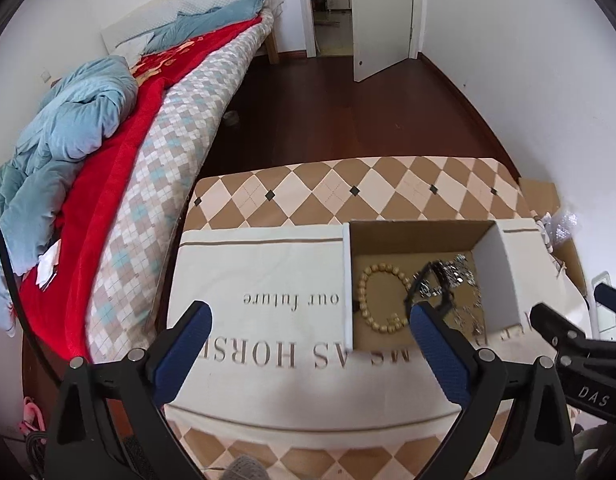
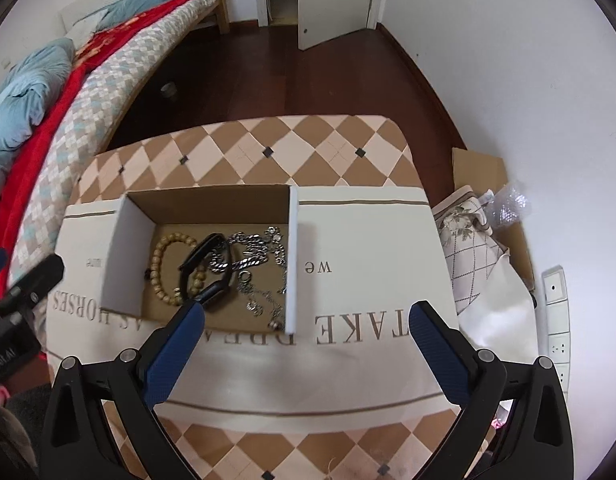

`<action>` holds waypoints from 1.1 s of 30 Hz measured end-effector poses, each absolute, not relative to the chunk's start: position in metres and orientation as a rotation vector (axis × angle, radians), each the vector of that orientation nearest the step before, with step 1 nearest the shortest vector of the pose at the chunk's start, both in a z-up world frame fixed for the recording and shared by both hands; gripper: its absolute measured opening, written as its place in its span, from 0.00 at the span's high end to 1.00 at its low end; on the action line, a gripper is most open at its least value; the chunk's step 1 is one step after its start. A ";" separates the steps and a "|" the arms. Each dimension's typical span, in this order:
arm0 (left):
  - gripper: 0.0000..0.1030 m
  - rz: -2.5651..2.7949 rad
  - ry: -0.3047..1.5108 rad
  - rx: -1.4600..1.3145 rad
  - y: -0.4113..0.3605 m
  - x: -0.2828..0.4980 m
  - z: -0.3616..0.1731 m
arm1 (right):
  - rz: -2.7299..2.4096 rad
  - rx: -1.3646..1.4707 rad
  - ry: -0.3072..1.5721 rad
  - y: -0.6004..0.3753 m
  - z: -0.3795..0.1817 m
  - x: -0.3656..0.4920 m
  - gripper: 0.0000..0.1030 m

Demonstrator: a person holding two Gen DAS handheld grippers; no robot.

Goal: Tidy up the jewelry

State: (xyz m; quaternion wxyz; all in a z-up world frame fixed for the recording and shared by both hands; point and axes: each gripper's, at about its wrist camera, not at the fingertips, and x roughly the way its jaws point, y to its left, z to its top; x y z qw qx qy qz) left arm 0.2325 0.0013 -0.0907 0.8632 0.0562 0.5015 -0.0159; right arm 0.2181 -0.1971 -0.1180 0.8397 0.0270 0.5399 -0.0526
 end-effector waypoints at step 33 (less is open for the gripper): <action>0.02 -0.070 0.858 -0.035 0.020 0.038 0.104 | -0.092 0.042 0.813 -0.187 0.111 -0.005 0.00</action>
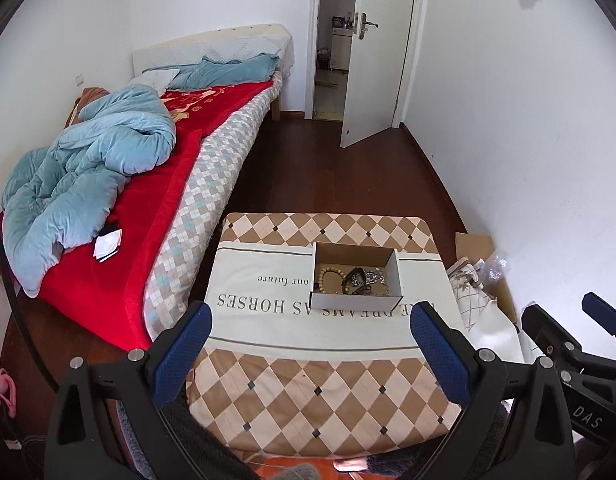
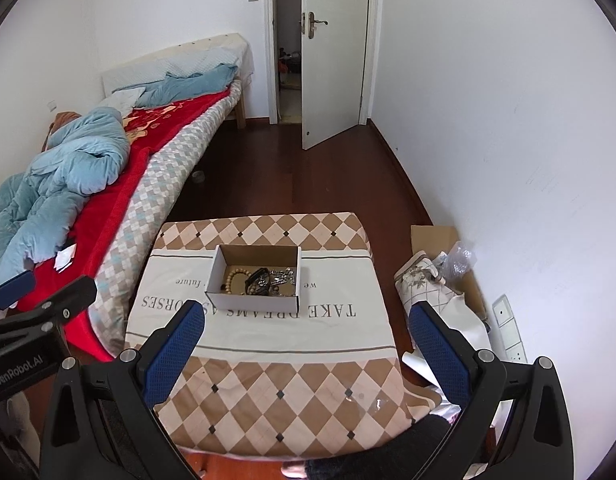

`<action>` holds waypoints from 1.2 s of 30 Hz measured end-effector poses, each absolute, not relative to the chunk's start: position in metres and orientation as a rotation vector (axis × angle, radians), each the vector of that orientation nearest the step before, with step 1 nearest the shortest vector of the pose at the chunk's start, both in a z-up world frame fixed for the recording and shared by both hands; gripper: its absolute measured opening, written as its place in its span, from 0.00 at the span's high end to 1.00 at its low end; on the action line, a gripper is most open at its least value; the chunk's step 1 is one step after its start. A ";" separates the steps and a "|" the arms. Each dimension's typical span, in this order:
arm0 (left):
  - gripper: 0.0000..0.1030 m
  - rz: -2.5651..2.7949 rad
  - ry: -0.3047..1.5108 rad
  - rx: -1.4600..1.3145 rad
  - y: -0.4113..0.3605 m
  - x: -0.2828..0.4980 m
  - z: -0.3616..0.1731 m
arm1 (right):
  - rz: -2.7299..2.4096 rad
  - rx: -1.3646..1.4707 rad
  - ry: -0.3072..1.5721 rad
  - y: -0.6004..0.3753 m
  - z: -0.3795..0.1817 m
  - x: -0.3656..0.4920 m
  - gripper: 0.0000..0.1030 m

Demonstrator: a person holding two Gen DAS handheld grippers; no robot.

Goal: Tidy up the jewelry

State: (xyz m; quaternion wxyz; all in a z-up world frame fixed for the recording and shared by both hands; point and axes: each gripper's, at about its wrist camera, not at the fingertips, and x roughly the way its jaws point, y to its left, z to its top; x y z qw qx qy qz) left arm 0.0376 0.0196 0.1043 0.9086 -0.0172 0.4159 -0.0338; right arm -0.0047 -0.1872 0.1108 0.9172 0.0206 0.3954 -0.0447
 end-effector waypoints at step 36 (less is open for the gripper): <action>0.00 0.000 0.912 0.035 0.008 0.133 0.055 | -0.186 -0.013 0.890 -0.196 0.054 0.106 0.00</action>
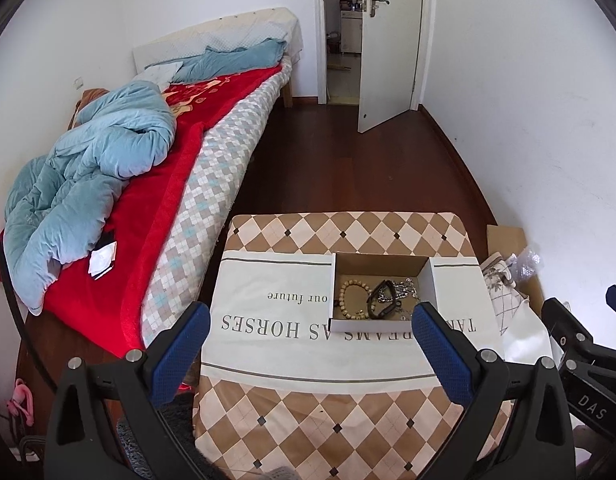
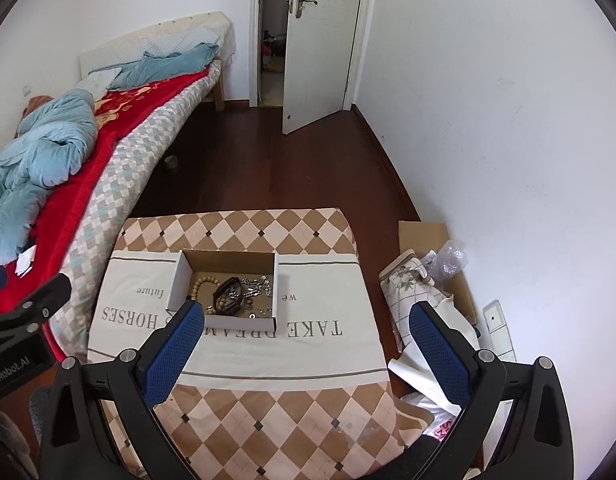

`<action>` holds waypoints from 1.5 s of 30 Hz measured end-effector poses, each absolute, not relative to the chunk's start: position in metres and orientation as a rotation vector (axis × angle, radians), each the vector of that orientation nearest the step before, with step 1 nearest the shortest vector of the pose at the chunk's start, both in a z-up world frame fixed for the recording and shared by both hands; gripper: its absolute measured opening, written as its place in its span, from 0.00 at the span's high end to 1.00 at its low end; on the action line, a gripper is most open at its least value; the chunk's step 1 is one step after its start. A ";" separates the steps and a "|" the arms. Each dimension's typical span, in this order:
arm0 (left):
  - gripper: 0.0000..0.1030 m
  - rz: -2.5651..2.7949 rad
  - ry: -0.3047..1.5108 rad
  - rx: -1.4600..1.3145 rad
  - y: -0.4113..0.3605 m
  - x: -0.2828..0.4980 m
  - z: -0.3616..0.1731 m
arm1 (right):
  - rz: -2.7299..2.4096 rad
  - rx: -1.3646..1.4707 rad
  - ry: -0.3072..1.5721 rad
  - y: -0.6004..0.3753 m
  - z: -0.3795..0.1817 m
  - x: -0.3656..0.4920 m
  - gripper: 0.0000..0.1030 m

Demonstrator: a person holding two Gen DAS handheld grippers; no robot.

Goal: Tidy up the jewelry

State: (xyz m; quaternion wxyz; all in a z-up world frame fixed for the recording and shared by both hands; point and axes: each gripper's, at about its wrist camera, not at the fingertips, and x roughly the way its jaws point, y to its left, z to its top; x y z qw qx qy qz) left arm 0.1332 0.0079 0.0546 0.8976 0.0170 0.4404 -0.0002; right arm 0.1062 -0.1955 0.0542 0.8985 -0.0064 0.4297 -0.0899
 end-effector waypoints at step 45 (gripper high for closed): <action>0.00 0.002 0.946 0.037 0.015 0.135 0.039 | -0.135 -0.001 0.930 -0.192 0.041 0.119 0.00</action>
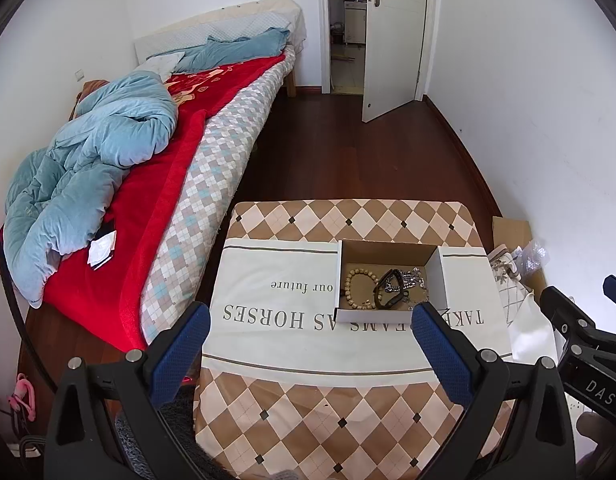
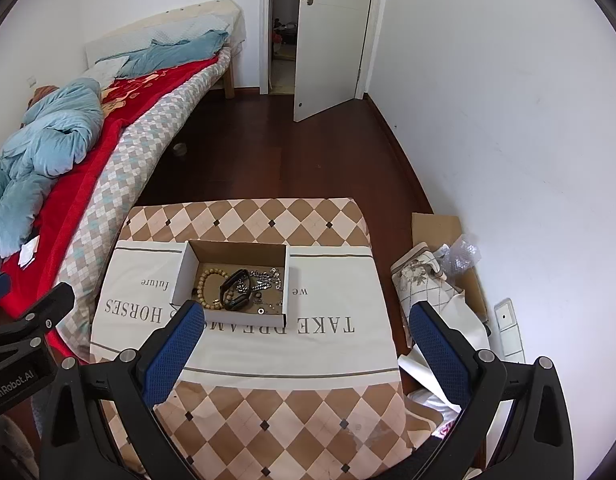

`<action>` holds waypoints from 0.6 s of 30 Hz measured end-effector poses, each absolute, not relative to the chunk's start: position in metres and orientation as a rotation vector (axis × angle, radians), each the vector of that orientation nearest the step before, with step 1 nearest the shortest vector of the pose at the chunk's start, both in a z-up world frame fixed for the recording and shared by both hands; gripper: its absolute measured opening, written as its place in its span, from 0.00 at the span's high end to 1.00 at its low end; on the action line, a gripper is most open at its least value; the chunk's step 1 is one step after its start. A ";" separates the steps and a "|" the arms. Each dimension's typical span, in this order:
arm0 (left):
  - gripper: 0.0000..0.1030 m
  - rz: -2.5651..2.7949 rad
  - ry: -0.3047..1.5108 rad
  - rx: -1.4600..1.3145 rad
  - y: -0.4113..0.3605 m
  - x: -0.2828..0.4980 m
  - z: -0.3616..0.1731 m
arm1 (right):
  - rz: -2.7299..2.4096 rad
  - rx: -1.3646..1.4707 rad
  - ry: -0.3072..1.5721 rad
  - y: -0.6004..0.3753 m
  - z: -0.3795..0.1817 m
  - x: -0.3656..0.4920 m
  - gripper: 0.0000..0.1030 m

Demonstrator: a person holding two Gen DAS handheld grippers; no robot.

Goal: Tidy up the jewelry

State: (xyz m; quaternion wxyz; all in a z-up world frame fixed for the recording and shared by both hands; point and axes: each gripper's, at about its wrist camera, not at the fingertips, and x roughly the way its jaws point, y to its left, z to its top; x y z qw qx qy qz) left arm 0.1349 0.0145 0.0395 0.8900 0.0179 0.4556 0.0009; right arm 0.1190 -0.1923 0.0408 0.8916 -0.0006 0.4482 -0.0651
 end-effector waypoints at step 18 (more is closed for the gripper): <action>0.00 -0.004 0.936 0.043 0.013 0.134 0.046 | -0.136 0.000 0.925 -0.191 0.044 0.117 0.00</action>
